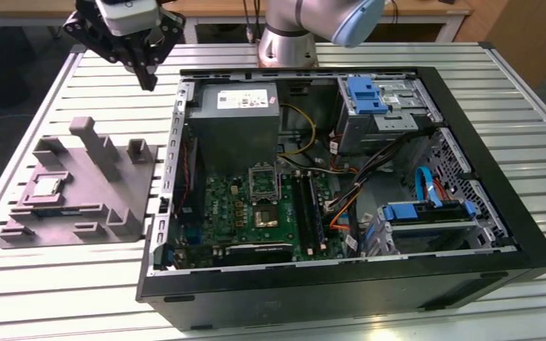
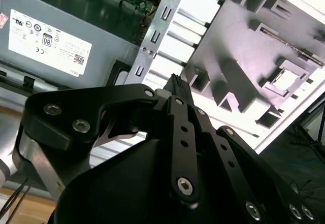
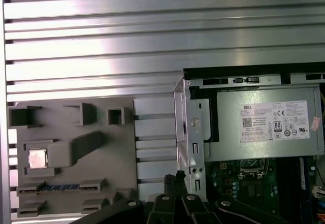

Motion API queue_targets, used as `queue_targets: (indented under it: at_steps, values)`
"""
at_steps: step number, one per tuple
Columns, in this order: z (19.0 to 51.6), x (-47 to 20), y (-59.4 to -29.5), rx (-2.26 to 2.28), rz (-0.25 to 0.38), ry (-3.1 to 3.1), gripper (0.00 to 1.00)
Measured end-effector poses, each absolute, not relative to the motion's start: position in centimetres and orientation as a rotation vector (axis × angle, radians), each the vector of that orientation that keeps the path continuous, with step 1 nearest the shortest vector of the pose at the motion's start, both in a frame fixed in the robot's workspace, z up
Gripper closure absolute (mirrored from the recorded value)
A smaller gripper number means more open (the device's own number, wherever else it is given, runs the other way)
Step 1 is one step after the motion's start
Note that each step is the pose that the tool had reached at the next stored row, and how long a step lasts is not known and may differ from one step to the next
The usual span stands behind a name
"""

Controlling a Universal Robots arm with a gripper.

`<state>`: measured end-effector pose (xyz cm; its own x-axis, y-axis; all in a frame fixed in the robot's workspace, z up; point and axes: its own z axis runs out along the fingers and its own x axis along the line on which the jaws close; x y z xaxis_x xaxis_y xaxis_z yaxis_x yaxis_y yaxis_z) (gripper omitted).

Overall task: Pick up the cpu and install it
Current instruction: 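Reach for the cpu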

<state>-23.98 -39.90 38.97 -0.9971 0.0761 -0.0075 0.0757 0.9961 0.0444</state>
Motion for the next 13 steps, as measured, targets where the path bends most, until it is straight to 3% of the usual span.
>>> queue_targets:
  at_steps: [13]
  values:
    - [38.9,-26.4,-39.9,0.115,0.069,3.130,0.89]
